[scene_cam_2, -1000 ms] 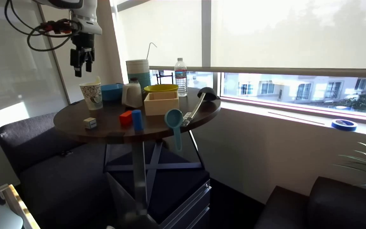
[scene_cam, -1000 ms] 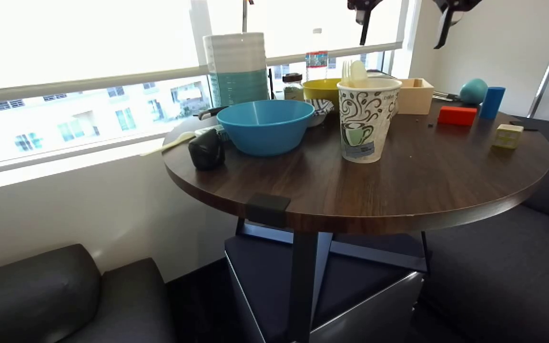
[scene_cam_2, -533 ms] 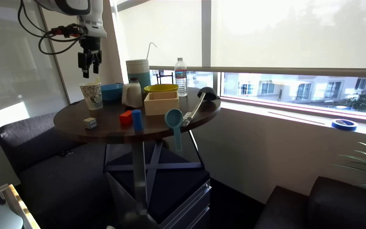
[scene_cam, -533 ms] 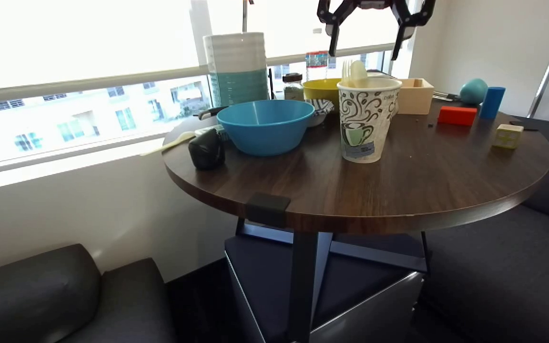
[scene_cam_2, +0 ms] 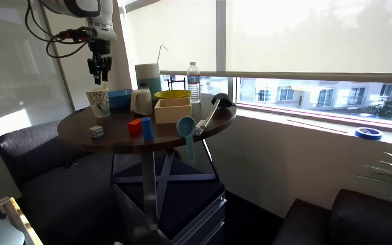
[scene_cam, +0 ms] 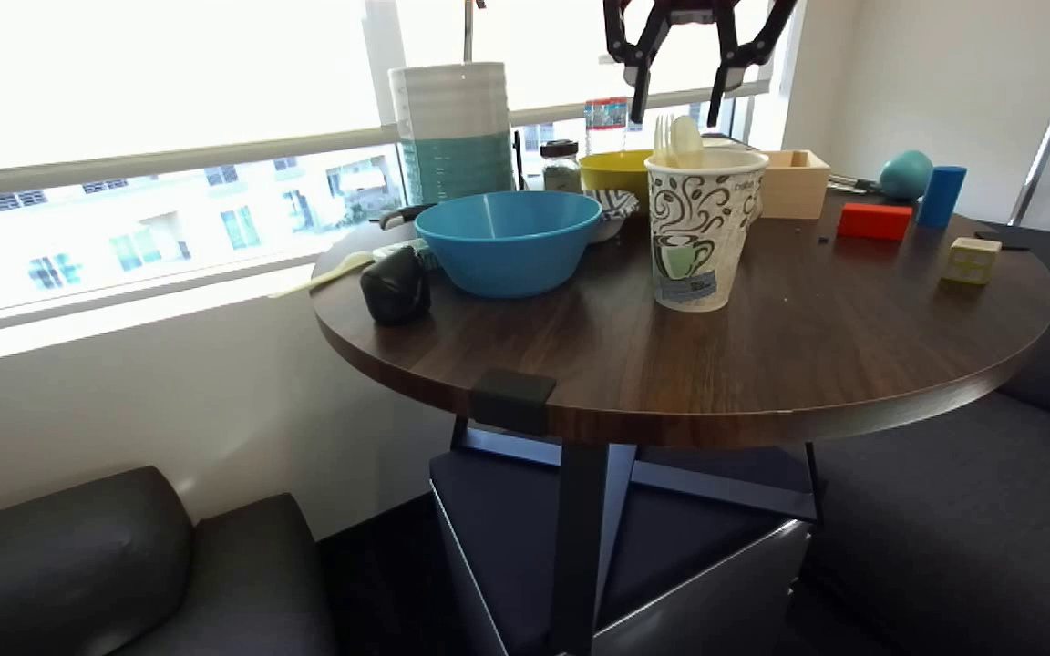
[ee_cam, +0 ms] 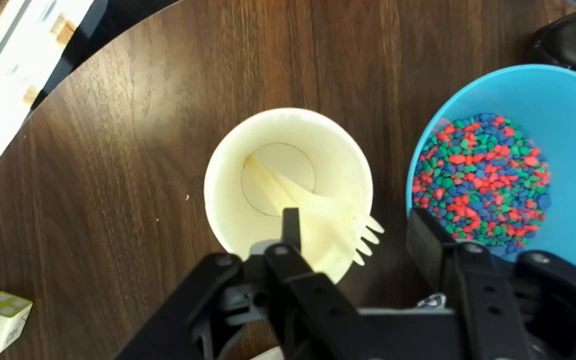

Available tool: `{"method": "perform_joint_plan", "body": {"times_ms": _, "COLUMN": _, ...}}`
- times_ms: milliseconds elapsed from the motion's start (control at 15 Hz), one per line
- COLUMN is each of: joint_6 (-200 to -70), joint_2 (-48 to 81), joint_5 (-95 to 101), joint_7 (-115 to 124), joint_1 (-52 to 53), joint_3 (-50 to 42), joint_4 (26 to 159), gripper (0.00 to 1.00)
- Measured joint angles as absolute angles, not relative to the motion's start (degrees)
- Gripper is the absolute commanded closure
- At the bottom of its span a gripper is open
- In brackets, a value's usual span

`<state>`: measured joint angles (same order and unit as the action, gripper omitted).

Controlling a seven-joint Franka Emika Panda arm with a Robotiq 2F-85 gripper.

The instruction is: Remove the folk and spoon from the coffee cup

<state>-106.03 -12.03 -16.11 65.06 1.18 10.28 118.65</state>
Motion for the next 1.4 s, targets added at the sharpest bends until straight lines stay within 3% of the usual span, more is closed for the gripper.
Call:
{"method": "perform_joint_plan", "body": {"times_ms": 67, "joint_6": -106.03, "joint_2": -12.03, "joint_5": -15.48, "joint_7": 65.27, "joint_1": 1.18, "joint_3": 10.26, "joint_4": 118.41, "gripper": 0.09}}
{"method": "perform_joint_plan", "body": {"times_ms": 133, "joint_6": -106.03, "joint_2": -12.03, "joint_5": -14.91, "joint_7": 65.34, "joint_1": 1.18, "joint_3": 10.26, "joint_4": 118.24, "gripper": 0.33}}
{"method": "perform_joint_plan", "body": {"times_ms": 200, "joint_6": -106.03, "joint_2": -12.03, "joint_5": -14.41, "joint_7": 65.37, "joint_1": 1.18, "joint_3": 10.26, "joint_4": 118.2, "gripper": 0.43}}
{"method": "perform_joint_plan", "body": {"times_ms": 333, "joint_6": -106.03, "joint_2": -11.92, "joint_5": -13.54, "joint_7": 65.38, "joint_1": 1.26, "joint_3": 10.26, "joint_4": 118.2, "gripper": 0.5}}
{"method": "perform_joint_plan", "body": {"times_ms": 800, "joint_6": -106.03, "joint_2": -10.89, "joint_5": -12.96, "joint_7": 65.38, "joint_1": 1.64, "joint_3": 10.26, "joint_4": 118.2, "gripper": 0.98}}
{"method": "perform_joint_plan", "body": {"times_ms": 1400, "joint_6": -106.01, "joint_2": -10.92, "joint_5": -12.87, "joint_7": 65.39, "joint_1": 1.71, "joint_3": 10.26, "joint_4": 117.46, "gripper": 0.98}}
